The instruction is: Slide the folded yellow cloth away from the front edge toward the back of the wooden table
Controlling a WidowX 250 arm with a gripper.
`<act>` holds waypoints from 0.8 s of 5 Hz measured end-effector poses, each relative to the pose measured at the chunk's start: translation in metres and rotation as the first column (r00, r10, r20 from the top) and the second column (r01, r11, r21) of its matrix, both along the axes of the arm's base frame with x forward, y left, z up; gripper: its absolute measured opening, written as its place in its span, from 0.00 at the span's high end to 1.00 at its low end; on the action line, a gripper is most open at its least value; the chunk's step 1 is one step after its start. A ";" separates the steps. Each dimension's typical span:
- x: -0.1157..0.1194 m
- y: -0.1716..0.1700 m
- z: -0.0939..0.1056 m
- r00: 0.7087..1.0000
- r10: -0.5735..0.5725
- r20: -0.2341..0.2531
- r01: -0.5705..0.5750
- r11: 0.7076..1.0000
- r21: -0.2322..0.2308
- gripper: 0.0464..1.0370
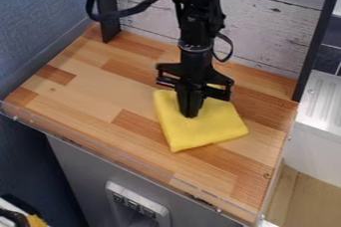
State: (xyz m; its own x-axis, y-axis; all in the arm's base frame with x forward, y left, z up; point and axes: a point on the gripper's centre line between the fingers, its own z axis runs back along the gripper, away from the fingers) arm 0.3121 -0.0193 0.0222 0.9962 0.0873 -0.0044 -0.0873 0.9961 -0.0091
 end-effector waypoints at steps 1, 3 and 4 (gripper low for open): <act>0.005 -0.001 0.010 0.999 -0.030 -0.014 0.030 1.000 -0.001 0.80; -0.004 0.018 0.059 0.998 -0.062 -0.003 0.061 0.998 -0.006 0.25; -0.015 0.037 0.083 0.997 -0.072 0.015 0.072 0.997 -0.008 0.04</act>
State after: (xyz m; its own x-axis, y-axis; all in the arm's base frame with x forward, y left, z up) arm 0.2970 0.0176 0.1052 0.9998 0.0153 0.0102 -0.0151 0.9997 -0.0179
